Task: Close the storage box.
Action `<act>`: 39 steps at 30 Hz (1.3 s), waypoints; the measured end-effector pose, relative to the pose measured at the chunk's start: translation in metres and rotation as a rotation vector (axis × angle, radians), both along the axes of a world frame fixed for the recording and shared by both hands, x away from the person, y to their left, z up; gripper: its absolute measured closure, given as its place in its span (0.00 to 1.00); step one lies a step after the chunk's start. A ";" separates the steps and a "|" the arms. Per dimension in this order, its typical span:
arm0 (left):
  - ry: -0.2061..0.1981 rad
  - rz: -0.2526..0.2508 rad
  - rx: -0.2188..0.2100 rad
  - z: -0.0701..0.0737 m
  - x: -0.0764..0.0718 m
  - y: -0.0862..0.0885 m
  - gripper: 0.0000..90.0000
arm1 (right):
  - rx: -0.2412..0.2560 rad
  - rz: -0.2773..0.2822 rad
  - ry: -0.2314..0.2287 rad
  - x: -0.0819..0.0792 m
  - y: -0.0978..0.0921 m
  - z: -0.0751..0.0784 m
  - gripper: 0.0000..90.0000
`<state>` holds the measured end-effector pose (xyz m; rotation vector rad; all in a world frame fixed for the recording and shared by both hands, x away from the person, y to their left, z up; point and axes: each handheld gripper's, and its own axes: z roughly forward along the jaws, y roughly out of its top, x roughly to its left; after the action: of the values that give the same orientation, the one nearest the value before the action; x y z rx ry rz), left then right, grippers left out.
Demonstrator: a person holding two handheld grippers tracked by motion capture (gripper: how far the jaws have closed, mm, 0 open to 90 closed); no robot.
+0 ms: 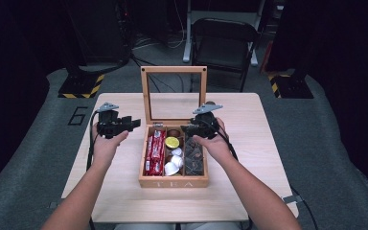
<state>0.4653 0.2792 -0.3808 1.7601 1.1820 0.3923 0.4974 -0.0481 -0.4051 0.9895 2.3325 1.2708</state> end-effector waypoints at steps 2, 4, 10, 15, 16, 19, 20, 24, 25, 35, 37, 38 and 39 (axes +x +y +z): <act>-0.001 -0.002 0.004 0.000 -0.003 0.000 0.56 | -0.009 0.011 -0.007 -0.001 0.003 -0.002 0.52; -0.005 -0.001 0.013 0.001 -0.006 0.000 0.56 | -0.008 0.020 0.000 -0.001 0.006 -0.005 0.52; -0.021 -0.015 0.024 0.001 -0.014 -0.003 0.55 | -0.025 0.051 0.014 -0.005 0.017 -0.011 0.50; -0.030 -0.017 0.015 -0.003 -0.020 -0.007 0.53 | -0.036 0.075 0.026 -0.008 0.026 -0.015 0.50; -0.027 -0.021 0.016 -0.005 -0.020 -0.007 0.53 | -0.034 0.081 0.029 -0.008 0.027 -0.016 0.50; -0.020 -0.018 0.011 -0.009 -0.020 -0.007 0.51 | -0.041 0.091 0.050 -0.007 0.031 -0.022 0.49; -0.017 -0.017 0.009 -0.010 -0.021 -0.007 0.51 | -0.044 0.094 0.065 -0.007 0.032 -0.023 0.49; -0.012 -0.012 0.011 -0.015 -0.021 -0.005 0.51 | -0.061 0.107 0.076 -0.007 0.037 -0.030 0.46; -0.006 -0.009 0.009 -0.016 -0.022 -0.004 0.51 | -0.061 0.106 0.082 -0.007 0.038 -0.031 0.46; -0.019 -0.009 0.008 -0.015 -0.025 -0.005 0.50 | -0.065 0.107 0.115 -0.004 0.045 -0.040 0.39; -0.033 -0.007 0.016 -0.014 -0.026 -0.005 0.50 | -0.063 0.108 0.122 -0.004 0.046 -0.041 0.39; -0.032 -0.006 0.013 -0.014 -0.026 -0.004 0.50 | -0.061 0.108 0.127 -0.003 0.046 -0.042 0.39; -0.037 -0.004 0.010 -0.014 -0.026 -0.004 0.50 | -0.058 0.104 0.130 -0.003 0.046 -0.042 0.39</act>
<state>0.4390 0.2752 -0.3944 1.7563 1.1526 0.4270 0.4944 -0.0017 -0.4470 0.9707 2.5348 1.2013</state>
